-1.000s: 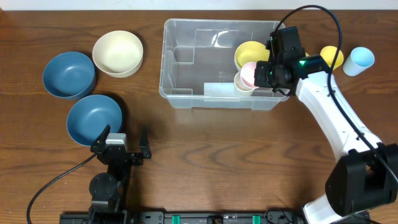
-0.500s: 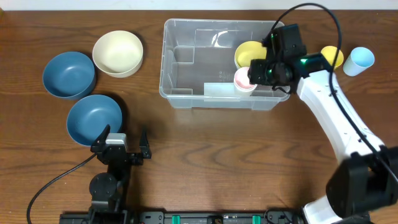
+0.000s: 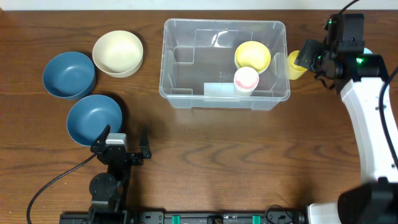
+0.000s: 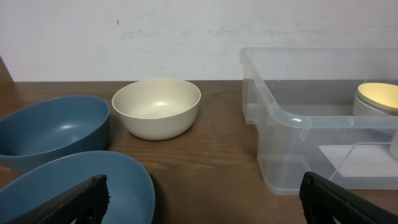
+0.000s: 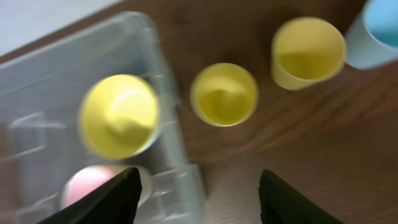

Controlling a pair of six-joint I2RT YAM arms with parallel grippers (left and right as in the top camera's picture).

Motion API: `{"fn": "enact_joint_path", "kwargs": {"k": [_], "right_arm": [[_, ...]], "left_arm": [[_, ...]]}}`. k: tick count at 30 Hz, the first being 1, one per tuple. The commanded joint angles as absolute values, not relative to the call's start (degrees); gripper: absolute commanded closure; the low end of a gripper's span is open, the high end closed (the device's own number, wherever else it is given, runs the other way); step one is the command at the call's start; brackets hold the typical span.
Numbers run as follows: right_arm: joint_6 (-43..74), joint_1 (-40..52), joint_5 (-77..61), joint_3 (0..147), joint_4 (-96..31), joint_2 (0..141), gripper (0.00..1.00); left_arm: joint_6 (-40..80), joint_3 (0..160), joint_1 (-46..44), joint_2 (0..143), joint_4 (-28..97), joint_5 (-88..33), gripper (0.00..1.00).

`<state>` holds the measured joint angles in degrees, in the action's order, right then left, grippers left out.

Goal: Pack container
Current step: 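Move the right gripper to a yellow cup and grasp it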

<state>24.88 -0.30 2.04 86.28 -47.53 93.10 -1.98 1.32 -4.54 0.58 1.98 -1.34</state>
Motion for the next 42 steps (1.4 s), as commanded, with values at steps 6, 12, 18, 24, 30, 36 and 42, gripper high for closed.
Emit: {"fn": "enact_joint_path", "kwargs": {"k": [6, 12, 18, 24, 30, 36, 42], "right_arm": [[27.86, -5.26, 3.36, 86.41, -45.6, 103.74, 0.42], [27.4, -5.63, 1.04, 86.41, -39.59, 107.7, 0.46], [28.42, -5.45, 1.23, 86.41, -36.36, 111.22, 0.49], [28.71, -5.45, 1.26, 86.41, -36.45, 115.68, 0.52], [28.71, -5.45, 1.28, 86.41, -36.36, 117.32, 0.86], [28.71, -5.87, 1.28, 86.43, -37.63, 116.42, 0.99], [28.69, -7.7, 1.26, 86.48, -40.38, 112.6, 0.99]], "left_arm": [[-2.76, 0.23, -4.25, 0.23, 4.08, -0.69, 0.02], [-2.76, 0.23, -4.25, 0.23, 4.08, -0.69, 0.02], [-2.76, 0.23, -4.25, 0.23, 4.08, -0.69, 0.02], [-2.76, 0.23, -4.25, 0.23, 4.08, -0.69, 0.02], [-2.76, 0.23, -4.25, 0.23, 4.08, -0.69, 0.02], [-2.76, 0.23, -4.25, 0.23, 4.1, -0.69, 0.02], [-2.76, 0.23, -4.25, 0.23, 4.08, -0.69, 0.02]]}}
